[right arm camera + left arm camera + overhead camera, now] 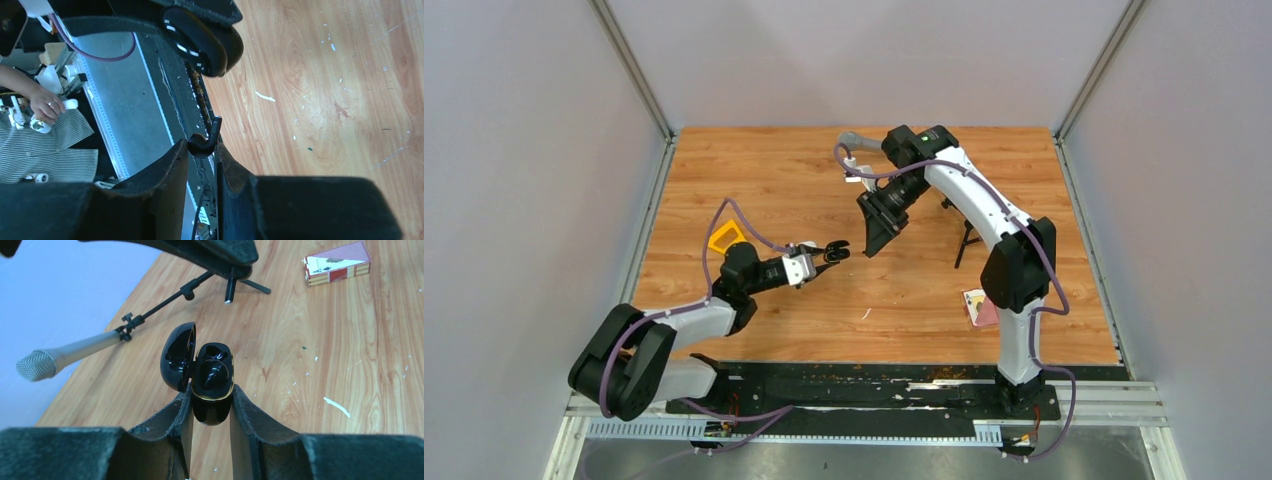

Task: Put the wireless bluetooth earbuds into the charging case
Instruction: Place the earbud in the charging case.

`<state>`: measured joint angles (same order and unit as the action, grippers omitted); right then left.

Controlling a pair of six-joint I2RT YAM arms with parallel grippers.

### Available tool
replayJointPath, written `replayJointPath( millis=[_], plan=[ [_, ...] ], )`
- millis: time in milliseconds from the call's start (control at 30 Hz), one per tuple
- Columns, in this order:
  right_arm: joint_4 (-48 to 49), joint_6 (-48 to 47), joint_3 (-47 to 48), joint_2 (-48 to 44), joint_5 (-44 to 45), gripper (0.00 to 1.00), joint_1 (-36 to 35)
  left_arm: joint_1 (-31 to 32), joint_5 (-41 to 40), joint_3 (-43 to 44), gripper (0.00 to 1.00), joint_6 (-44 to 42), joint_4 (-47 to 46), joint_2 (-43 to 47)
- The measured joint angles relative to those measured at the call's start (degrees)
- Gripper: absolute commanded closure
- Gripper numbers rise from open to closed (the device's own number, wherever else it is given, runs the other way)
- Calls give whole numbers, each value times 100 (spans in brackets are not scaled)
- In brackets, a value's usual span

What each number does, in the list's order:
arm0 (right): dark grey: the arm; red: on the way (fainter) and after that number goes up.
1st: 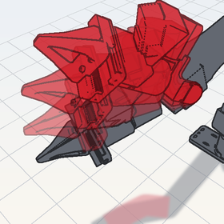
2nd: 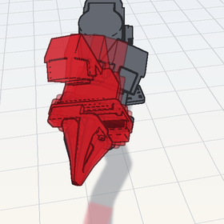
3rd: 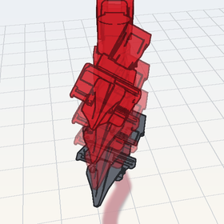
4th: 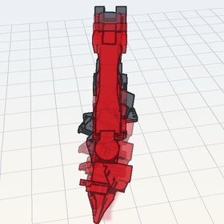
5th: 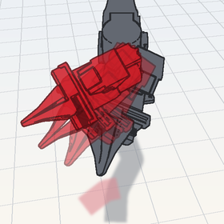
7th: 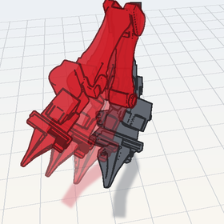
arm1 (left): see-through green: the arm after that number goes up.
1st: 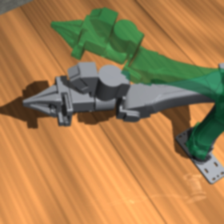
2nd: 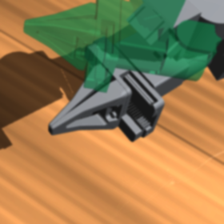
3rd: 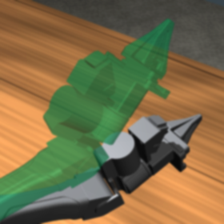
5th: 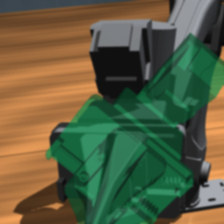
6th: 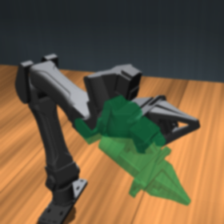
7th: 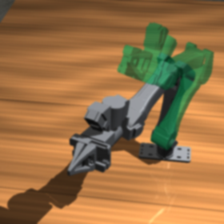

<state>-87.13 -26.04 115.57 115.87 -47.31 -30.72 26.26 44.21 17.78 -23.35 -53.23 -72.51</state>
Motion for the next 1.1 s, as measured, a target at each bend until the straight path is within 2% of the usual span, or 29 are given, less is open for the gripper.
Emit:
replayJointPath(
  millis=[367,1100],
  plan=[
    [9,291,0,33,-271,91,0,444,-280,24,100,33,-109,-129],
    [85,719,-17,179,-168,89,-61,719,-485,221,100,11,-144,-256]
  ],
)
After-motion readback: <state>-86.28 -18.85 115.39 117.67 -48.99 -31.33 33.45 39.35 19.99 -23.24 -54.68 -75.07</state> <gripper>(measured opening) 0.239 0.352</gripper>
